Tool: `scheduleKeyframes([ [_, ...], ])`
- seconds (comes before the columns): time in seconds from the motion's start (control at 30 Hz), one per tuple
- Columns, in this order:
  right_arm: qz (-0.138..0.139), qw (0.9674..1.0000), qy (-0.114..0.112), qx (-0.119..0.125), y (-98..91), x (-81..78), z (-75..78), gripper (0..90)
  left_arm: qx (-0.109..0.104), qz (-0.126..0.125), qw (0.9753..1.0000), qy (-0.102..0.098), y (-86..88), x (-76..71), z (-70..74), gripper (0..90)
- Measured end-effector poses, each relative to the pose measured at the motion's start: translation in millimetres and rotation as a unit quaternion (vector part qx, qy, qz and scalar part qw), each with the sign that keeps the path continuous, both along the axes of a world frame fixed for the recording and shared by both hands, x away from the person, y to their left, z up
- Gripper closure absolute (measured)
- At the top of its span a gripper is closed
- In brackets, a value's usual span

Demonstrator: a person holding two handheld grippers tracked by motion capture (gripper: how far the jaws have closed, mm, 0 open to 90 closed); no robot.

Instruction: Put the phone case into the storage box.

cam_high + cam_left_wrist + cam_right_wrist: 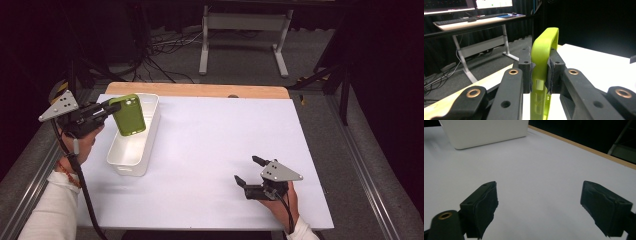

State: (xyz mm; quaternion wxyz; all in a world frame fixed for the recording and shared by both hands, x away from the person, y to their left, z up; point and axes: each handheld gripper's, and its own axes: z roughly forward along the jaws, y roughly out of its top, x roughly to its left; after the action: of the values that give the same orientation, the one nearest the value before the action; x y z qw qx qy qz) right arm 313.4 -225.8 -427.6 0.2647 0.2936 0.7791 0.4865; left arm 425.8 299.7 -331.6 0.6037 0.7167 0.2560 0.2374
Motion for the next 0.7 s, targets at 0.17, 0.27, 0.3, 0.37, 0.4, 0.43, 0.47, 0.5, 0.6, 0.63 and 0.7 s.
scheduleKeyframes([
  [0.17,-0.002,1.0,0.006,0.002,0.8,3.2,-0.8,15.2,0.008,0.001,0.9999,0.011,0.3,15.4,-6.2,77.6],
  [0.27,-0.001,1.0,0.008,0.002,1.3,4.8,-1.5,15.2,0.007,0.0,0.9999,0.013,0.4,24.8,-9.1,77.6],
  [0.3,-0.002,0.9999,0.01,0.002,1.6,5.1,-1.9,15.2,0.005,0.0,0.9999,0.014,-0.1,28.8,-10.2,77.6],
  [0.37,-0.005,0.9999,0.01,-0.003,1.8,5.5,-2.3,15.2,0.004,-0.002,0.9999,0.016,-1.3,36.9,-12.7,77.6],
  [0.4,-0.005,0.9999,0.01,-0.003,1.6,5.5,-2.2,15.4,0.005,-0.004,0.9998,0.017,-1.9,41.0,-13.7,77.6],
  [0.43,-0.007,0.9999,0.008,-0.003,1.3,5.6,-2.1,15.6,0.005,-0.004,0.9998,0.017,-1.9,41.0,-13.7,77.6],
  [0.47,-0.007,0.9999,0.008,-0.003,1.3,5.6,-2.1,15.6,0.007,-0.008,0.9998,0.017,-3.8,47.3,-16.3,77.6],
  [0.5,-0.008,0.9999,0.011,0.002,1.4,6.8,-1.6,15.5,0.014,-0.01,0.9997,0.02,-4.9,51.6,-18.0,77.6],
  [0.6,-0.007,0.9999,0.013,0.003,2.0,7.3,-2.5,15.7,0.017,-0.011,0.9995,0.025,-9.6,64.7,-25.4,77.6],
  [0.63,-0.007,0.9999,0.013,0.003,2.0,7.3,-2.5,15.7,0.02,-0.01,0.9995,0.024,-10.8,68.6,-28.0,77.6],
  [0.7,-0.009,0.9998,0.016,0.001,2.0,6.7,-4.2,15.8,0.02,-0.014,0.9992,0.031,-11.8,77.3,-34.0,77.6],
])
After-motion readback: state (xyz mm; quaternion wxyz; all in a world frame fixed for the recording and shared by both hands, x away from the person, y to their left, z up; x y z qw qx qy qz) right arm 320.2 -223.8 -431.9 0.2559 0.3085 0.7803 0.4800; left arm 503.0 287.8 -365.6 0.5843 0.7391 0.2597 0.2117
